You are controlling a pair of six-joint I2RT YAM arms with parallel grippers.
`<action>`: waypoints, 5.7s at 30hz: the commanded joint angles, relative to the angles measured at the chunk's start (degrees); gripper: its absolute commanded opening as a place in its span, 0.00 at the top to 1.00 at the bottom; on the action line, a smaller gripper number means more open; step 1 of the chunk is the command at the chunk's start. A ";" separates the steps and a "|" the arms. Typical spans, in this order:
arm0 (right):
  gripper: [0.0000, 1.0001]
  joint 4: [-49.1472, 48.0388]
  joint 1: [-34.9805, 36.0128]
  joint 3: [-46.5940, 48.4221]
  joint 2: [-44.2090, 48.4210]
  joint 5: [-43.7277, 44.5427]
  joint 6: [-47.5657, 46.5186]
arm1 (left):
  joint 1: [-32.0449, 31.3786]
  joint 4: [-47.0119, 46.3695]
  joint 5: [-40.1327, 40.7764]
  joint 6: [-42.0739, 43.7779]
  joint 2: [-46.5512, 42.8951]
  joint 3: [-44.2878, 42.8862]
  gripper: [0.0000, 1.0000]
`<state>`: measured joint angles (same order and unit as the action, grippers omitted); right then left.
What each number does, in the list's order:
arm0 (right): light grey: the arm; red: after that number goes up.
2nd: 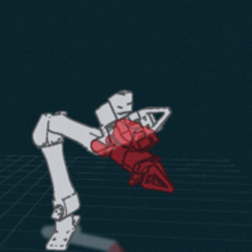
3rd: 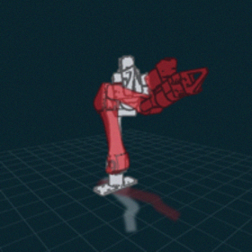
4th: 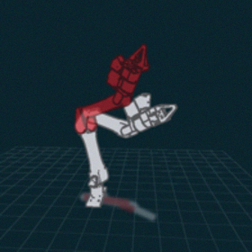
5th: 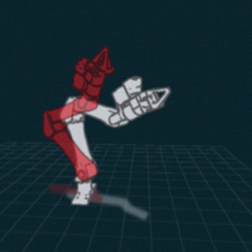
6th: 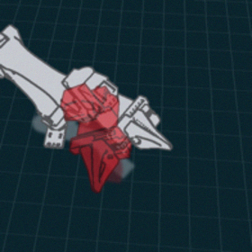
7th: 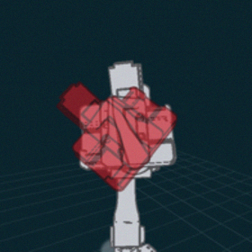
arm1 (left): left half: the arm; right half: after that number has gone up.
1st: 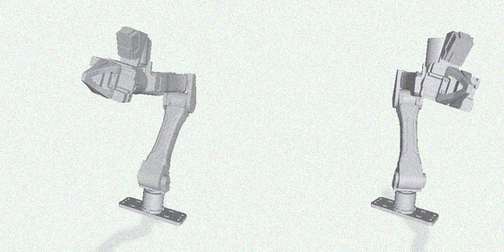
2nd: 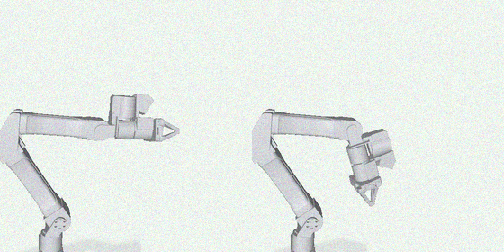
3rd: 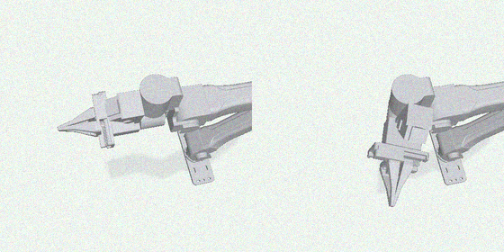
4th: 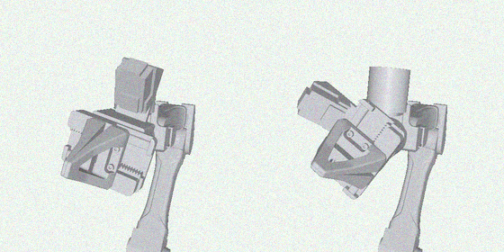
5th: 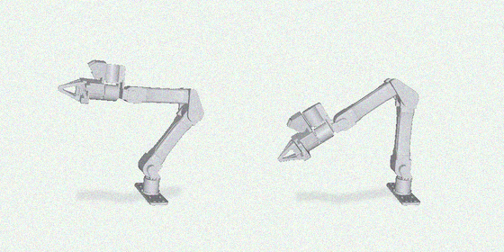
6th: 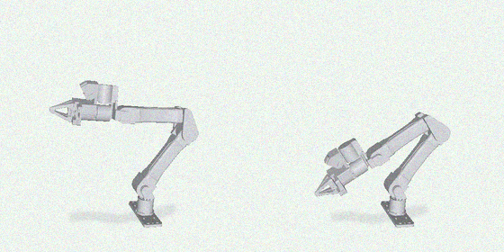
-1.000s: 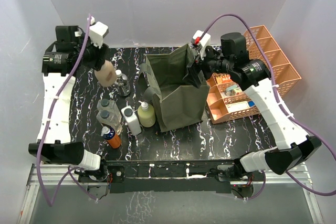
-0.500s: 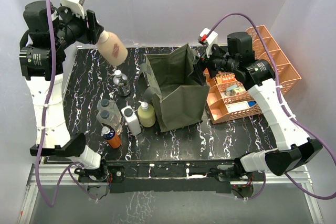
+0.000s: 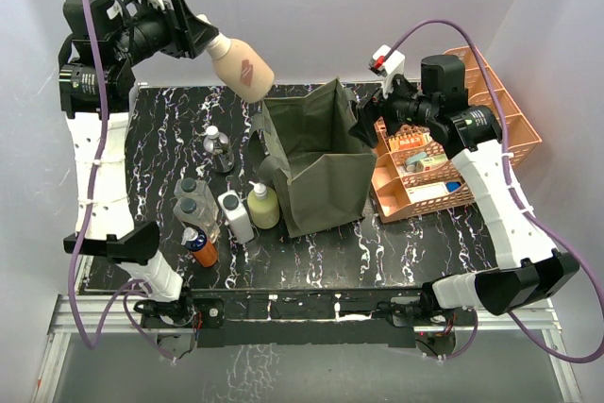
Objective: Place the personal care products into the canvas bag
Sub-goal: Pick up the care product from the center of the board, then place the care product in the canvas bag, then pick up the care product from the center of the board.
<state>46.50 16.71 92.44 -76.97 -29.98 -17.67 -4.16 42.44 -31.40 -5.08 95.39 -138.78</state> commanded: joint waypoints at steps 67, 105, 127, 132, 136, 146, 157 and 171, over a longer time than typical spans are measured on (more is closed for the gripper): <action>0.91 -12.09 -1.18 -13.20 5.22 1.49 8.72 | -31.22 -21.61 22.82 33.28 3.10 46.10 1.00; 0.18 -9.61 -1.15 -9.11 2.84 0.20 7.62 | -31.26 -18.62 16.33 28.25 4.11 43.77 0.21; 0.15 -7.36 -1.15 -8.37 5.25 -0.50 5.98 | -31.21 -13.01 4.84 24.97 -4.26 32.71 0.04; 0.15 -6.87 -1.16 -7.85 5.49 0.04 5.57 | -31.17 -6.04 8.93 26.50 -6.85 27.18 0.04; 0.14 -6.47 -1.15 -7.25 5.49 1.13 4.89 | -28.94 -1.08 16.29 29.30 -11.46 26.89 0.03; 0.14 -6.25 -2.23 -6.71 5.49 1.83 4.54 | -8.68 -6.87 27.49 19.11 -25.51 46.15 0.05; 0.14 -6.55 -2.38 -8.00 5.99 1.71 4.48 | -7.37 -7.76 34.53 21.43 -18.56 54.62 0.06; 0.14 -7.35 -2.38 -9.60 6.86 1.24 4.44 | -4.62 -5.44 27.18 23.53 -2.26 51.31 0.16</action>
<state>41.95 14.50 83.02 -71.29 -28.45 -12.60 -9.80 35.18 -1.69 17.34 90.76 -84.20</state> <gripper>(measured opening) 0.862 0.862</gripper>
